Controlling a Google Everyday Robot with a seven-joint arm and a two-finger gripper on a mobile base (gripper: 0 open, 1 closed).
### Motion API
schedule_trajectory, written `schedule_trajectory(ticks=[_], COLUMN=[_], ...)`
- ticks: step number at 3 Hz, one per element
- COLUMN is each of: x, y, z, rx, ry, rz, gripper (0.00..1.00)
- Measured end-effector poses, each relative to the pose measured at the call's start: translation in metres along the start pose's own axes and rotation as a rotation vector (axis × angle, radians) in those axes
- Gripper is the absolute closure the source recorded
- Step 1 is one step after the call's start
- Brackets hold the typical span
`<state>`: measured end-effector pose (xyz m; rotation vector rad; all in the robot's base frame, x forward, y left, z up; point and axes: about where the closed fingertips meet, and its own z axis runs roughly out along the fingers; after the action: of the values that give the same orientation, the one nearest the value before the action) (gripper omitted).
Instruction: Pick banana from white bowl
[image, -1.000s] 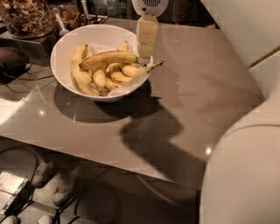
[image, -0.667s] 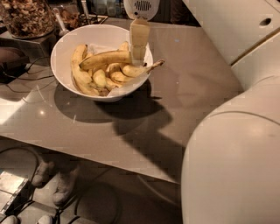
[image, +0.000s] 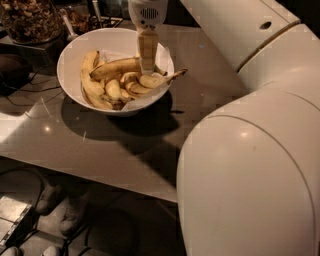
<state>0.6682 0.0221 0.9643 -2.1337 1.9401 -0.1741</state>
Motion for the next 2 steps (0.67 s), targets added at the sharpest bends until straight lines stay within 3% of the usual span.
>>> schedule_trajectory(ticks=[2], x=[-0.023], y=[0.002], z=[0.025], rx=[-0.044], ry=[0.035], rz=[-0.095], gripper=[0.24])
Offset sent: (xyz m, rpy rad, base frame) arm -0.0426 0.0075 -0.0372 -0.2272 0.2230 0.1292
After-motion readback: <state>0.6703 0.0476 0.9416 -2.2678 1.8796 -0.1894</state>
